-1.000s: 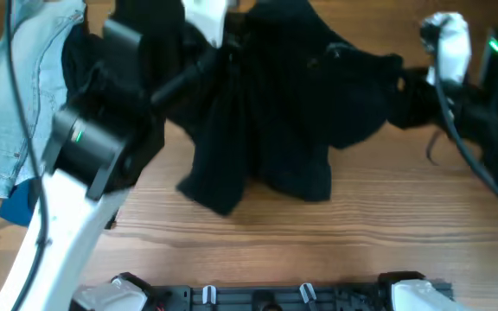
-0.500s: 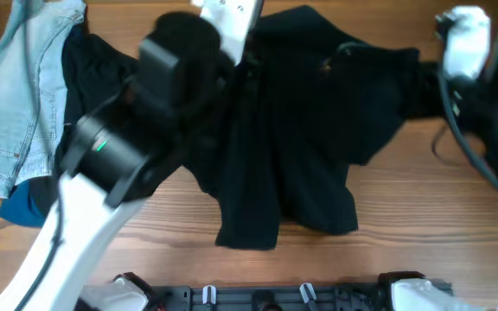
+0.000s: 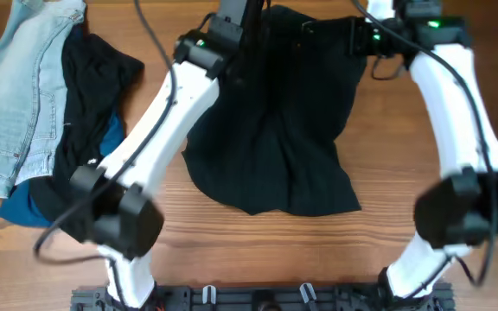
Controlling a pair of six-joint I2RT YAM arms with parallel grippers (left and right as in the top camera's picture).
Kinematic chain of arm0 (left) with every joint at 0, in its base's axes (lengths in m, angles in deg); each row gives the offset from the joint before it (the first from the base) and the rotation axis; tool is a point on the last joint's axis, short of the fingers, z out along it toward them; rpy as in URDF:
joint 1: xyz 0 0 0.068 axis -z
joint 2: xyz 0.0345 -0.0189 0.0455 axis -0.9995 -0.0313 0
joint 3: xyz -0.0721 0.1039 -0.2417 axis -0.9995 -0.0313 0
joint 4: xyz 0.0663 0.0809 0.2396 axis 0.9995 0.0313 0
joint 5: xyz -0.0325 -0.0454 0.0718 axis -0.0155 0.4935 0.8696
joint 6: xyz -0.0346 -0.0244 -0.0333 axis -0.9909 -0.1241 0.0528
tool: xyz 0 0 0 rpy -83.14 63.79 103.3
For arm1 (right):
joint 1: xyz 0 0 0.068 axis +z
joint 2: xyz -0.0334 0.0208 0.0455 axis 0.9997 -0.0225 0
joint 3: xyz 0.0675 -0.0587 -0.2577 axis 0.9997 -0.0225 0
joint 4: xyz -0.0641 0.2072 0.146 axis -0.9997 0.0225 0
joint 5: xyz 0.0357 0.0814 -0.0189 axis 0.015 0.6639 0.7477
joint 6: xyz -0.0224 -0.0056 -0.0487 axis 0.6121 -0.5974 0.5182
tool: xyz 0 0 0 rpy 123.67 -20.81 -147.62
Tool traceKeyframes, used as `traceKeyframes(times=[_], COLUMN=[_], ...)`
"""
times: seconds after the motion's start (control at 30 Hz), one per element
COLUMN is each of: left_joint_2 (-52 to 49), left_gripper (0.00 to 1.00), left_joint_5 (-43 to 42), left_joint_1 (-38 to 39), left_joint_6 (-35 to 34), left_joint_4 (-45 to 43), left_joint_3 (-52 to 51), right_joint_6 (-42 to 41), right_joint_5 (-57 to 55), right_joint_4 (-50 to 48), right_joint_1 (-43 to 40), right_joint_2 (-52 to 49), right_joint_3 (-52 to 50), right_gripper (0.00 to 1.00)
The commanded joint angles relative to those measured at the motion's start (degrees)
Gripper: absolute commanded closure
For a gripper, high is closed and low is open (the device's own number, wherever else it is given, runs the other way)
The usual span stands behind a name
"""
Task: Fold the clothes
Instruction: 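Raise the shorts by the waistband and lay them flat at center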
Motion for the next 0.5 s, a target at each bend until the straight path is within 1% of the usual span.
traceKeyframes(times=[0.0,0.07,0.1,0.13,0.17,0.2,0.23,0.27,0.33,0.4,0.47], left_joint_2=[-5.0,-6.8,-7.5,-7.9,-8.1,-8.2,-8.2,-8.2,-7.6,-6.7,-5.0], left_gripper=[0.96,0.95,0.84,0.68,0.62,0.54,0.35,0.23,0.11,0.05,0.00], left_joint_5=[7.4,7.4,7.4,7.1,6.7,6.0,5.4,4.9,4.2,3.0,0.1], left_joint_1=[-6.0,-7.8,-8.8,-9.7,-10.3,-11.1,-11.8,-12.3,-12.9,-13.0,-12.9], left_joint_6=[-0.8,-0.8,-0.8,-0.8,-0.8,-0.8,-0.8,-0.8,-0.8,-0.8,-0.8], left_joint_4=[-3.9,-6.7,-8.0,-9.0,-9.5,-9.7,-9.6,-9.4,-8.1,-5.5,-1.1], left_joint_3=[1.6,1.6,1.6,1.6,1.6,1.6,1.6,1.6,1.6,1.6,1.6], right_joint_6=[0.4,0.3,0.4,0.3,0.3,0.3,0.2,-0.4,-1.9,-2.7,-3.1], right_joint_5=[-6.4,-6.4,-6.4,-6.4,-6.4,-6.4,-6.4,-6.4,-6.1,-3.2,1.5], right_joint_4=[-6.5,-11.5,-13.9,-16.0,-17.4,-18.8,-19.7,-20.0,-18.9,-15.8,-10.3], right_joint_1=[-1.6,-1.6,-1.6,-1.6,-1.6,-1.6,-1.6,-1.6,-1.7,-2.2,-3.1], right_joint_2=[-6.9,-9.8,-11.0,-12.0,-12.5,-12.9,-13.0,-13.0,-12.0,-10.1,-6.9], right_joint_3=[0.0,0.0,0.0,0.0,0.0,0.0,0.0,0.0,0.4,0.9,1.3], right_gripper=[0.96,0.96,0.95,0.88,0.76,0.47,0.14,0.00,0.00,0.00,0.01])
